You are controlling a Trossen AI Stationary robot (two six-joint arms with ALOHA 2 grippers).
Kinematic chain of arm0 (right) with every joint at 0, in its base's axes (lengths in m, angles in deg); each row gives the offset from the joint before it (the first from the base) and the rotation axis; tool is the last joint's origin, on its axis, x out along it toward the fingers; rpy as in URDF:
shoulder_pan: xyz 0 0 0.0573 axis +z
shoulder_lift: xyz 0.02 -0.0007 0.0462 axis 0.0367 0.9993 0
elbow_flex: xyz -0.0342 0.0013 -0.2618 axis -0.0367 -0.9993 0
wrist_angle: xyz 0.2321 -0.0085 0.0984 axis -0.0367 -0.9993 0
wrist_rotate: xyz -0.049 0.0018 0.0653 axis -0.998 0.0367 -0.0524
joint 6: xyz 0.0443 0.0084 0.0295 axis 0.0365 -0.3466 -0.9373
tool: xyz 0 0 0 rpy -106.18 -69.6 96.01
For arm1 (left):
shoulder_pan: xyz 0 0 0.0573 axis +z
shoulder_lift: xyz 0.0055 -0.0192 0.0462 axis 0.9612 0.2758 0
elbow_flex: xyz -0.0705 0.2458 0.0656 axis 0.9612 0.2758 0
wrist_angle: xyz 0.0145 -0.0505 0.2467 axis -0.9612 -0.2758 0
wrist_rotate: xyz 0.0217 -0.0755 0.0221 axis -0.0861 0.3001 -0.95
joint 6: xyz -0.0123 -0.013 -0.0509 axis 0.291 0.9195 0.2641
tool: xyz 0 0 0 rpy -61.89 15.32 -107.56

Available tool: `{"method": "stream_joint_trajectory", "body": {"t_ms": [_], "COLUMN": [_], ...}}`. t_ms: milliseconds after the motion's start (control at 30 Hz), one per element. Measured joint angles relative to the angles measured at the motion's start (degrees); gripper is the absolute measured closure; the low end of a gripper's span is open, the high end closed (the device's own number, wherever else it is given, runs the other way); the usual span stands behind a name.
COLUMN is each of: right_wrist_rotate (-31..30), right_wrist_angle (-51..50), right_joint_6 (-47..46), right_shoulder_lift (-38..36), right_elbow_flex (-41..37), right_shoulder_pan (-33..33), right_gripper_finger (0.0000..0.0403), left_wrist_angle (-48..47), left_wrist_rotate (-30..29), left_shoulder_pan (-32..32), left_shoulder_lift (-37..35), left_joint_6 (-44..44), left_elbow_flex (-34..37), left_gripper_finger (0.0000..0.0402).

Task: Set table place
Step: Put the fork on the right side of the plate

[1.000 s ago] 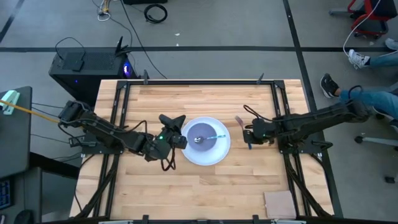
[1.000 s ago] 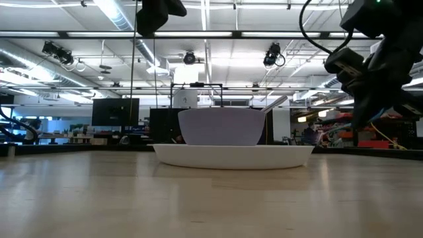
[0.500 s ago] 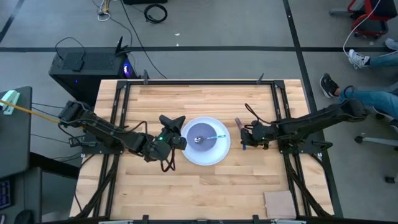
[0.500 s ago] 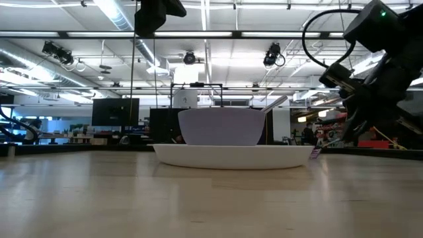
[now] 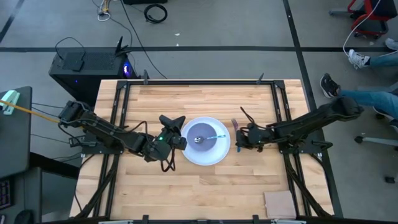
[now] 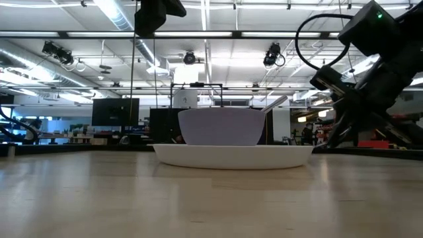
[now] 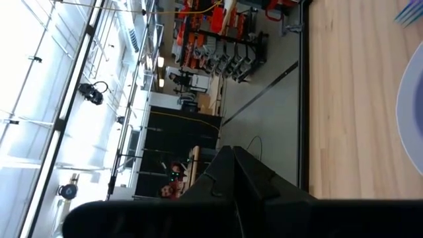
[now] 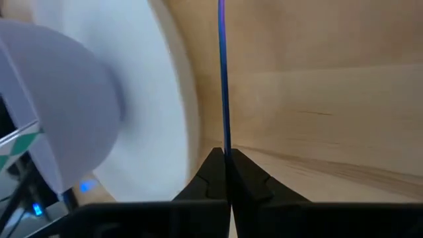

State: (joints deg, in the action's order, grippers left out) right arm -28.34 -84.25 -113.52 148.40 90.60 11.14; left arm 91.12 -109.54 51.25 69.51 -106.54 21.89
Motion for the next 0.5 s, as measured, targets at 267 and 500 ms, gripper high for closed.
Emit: {"method": "stream_joint_trajectory", "body": {"t_ms": [267,500], "right_wrist_rotate": [-0.18,-0.39], "right_wrist_angle": [0.6,-0.04], "right_joint_6": [0.5,0.64], "right_shoulder_lift": [0.88,0.92], "right_elbow_flex": [0.0,0.0], "right_shoulder_pan": [0.0,0.0], "right_gripper_finger": [0.037,0.0353], "left_wrist_angle": [0.01,0.01], "left_wrist_rotate": [0.0,0.0], "left_shoulder_pan": [0.0,0.0], "left_shoulder_lift": [0.02,0.02], "left_joint_6": [0.0,-0.01], "left_elbow_flex": [0.0,0.0], "left_gripper_finger": [0.0398,0.0398]}}
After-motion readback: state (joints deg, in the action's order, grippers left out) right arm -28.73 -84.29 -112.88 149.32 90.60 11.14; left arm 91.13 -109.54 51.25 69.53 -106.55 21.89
